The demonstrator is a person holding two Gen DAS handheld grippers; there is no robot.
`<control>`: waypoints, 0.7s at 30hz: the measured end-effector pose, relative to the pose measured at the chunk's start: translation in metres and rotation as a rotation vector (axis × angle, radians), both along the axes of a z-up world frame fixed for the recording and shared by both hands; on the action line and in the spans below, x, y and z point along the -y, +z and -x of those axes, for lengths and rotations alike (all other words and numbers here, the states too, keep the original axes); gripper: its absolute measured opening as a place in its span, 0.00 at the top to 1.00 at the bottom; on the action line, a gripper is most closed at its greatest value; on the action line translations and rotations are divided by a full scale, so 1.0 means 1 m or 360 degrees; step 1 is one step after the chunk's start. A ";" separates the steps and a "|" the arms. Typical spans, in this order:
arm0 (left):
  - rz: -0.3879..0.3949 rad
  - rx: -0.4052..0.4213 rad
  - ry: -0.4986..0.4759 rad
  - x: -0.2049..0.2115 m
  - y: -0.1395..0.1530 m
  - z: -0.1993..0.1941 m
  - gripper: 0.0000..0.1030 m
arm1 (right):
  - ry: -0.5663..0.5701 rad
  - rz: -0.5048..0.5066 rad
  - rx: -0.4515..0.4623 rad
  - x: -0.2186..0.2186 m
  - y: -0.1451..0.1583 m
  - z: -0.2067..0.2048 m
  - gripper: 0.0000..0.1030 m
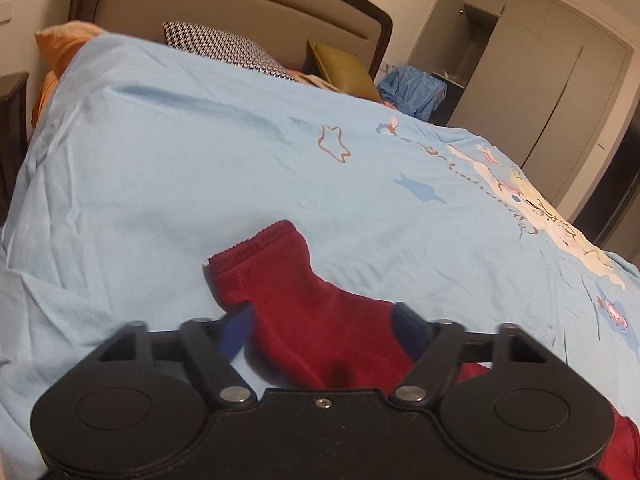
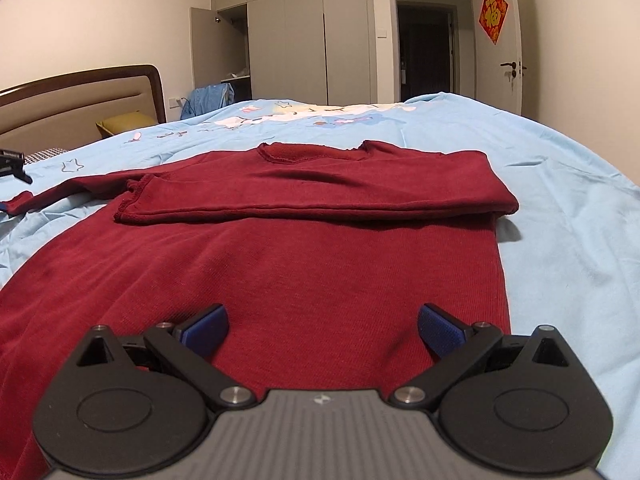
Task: Fold small clothes
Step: 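Move the left tool to the other sleeve cuff and grasp it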
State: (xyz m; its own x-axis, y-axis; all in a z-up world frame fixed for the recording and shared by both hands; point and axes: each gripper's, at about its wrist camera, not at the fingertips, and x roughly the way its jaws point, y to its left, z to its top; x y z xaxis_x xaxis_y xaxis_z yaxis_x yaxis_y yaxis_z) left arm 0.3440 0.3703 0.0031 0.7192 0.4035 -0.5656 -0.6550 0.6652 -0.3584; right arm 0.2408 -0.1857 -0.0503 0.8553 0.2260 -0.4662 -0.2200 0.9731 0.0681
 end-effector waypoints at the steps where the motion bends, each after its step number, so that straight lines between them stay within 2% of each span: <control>1: 0.0036 -0.0005 0.0028 -0.003 -0.003 -0.001 0.50 | -0.0001 0.0002 0.0003 0.000 0.000 0.000 0.00; 2: 0.0067 -0.0018 0.0071 -0.007 -0.006 -0.001 0.63 | -0.0002 0.0005 0.0005 0.000 -0.001 0.000 0.00; 3: 0.0088 -0.0031 0.0121 -0.010 -0.009 -0.001 0.69 | -0.0003 0.0007 0.0006 0.000 -0.001 0.000 0.00; 5: 0.0111 -0.0031 0.0188 -0.015 -0.015 0.000 0.88 | -0.0005 0.0009 0.0008 -0.001 -0.001 0.000 0.00; 10: 0.0047 -0.0019 0.0183 -0.012 -0.014 0.006 1.00 | -0.0005 0.0009 0.0009 -0.001 -0.001 0.000 0.00; 15: -0.0005 0.0049 0.0208 -0.007 -0.001 0.018 1.00 | -0.0004 0.0004 0.0015 0.000 -0.002 0.000 0.00; 17: -0.0020 0.0054 0.0174 -0.003 0.004 0.020 1.00 | -0.0004 0.0001 0.0015 0.000 -0.002 -0.001 0.00; 19: 0.0023 0.0008 0.0100 -0.002 0.004 0.018 1.00 | -0.0004 0.0002 0.0016 0.000 -0.002 0.000 0.00; 21: 0.0155 -0.0018 0.0041 -0.004 -0.001 0.017 0.85 | -0.0003 -0.0001 0.0017 0.000 -0.002 0.000 0.00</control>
State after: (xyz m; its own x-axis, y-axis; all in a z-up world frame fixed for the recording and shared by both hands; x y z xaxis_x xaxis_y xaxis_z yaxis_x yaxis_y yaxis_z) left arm 0.3270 0.3745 0.0018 0.7027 0.3642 -0.6112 -0.6757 0.6106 -0.4130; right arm 0.2413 -0.1862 -0.0522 0.8607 0.2244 -0.4570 -0.2186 0.9736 0.0664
